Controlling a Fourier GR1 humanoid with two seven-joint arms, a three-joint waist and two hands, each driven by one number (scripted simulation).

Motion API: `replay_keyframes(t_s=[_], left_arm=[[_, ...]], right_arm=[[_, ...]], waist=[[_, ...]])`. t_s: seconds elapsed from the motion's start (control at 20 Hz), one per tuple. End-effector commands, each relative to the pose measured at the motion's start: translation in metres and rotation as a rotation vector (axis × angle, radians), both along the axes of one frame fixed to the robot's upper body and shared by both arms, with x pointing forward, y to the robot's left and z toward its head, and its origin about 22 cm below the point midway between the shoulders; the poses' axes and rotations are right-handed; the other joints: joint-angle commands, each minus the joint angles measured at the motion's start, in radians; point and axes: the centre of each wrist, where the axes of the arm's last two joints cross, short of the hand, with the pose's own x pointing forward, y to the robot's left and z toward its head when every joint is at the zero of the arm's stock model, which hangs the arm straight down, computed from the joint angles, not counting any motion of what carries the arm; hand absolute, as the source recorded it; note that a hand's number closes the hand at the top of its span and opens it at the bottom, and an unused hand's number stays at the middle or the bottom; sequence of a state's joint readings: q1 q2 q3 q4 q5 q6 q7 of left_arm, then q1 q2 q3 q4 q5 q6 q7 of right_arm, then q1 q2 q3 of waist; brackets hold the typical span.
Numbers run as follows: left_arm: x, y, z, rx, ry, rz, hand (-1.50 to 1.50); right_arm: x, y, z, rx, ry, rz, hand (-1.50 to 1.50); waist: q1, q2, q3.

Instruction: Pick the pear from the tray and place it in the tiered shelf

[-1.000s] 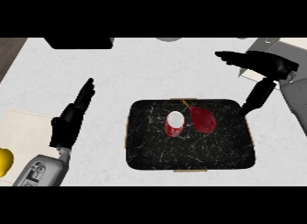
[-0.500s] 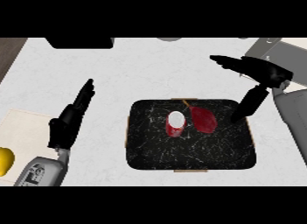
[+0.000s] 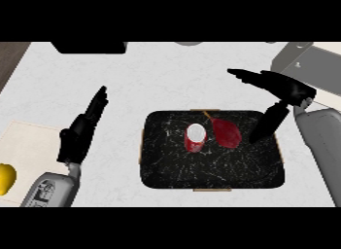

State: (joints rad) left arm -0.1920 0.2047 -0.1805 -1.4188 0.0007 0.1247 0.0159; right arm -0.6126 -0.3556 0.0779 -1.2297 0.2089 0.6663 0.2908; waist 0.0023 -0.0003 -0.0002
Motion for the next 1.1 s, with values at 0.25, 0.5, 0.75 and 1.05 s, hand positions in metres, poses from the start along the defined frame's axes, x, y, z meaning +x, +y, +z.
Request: replay_keyframes(t_s=[0.25,0.5,0.75,1.05], left_arm=[[-0.011,0.013,0.021,0.011,0.004,-0.014,0.00],[0.008,0.015,0.005,0.002,-0.010,0.002,0.00],[-0.008,0.008,0.014,-0.007,-0.007,0.013,0.00],[-0.009,0.009,0.001,0.005,-0.013,0.010,0.00]], right_arm=[[-0.008,-0.006,-0.004,-0.027,0.015,-0.033,-1.50],[0.002,0.025,-0.006,-0.057,0.012,-0.005,-1.50],[-0.008,0.011,-0.034,-0.094,0.025,0.000,-1.50],[-0.018,0.026,-0.042,-0.116,0.027,0.001,-1.50]], waist=[[0.001,-0.001,0.000],[0.000,0.000,0.000],[0.003,0.000,0.000],[-0.001,0.000,0.000]])
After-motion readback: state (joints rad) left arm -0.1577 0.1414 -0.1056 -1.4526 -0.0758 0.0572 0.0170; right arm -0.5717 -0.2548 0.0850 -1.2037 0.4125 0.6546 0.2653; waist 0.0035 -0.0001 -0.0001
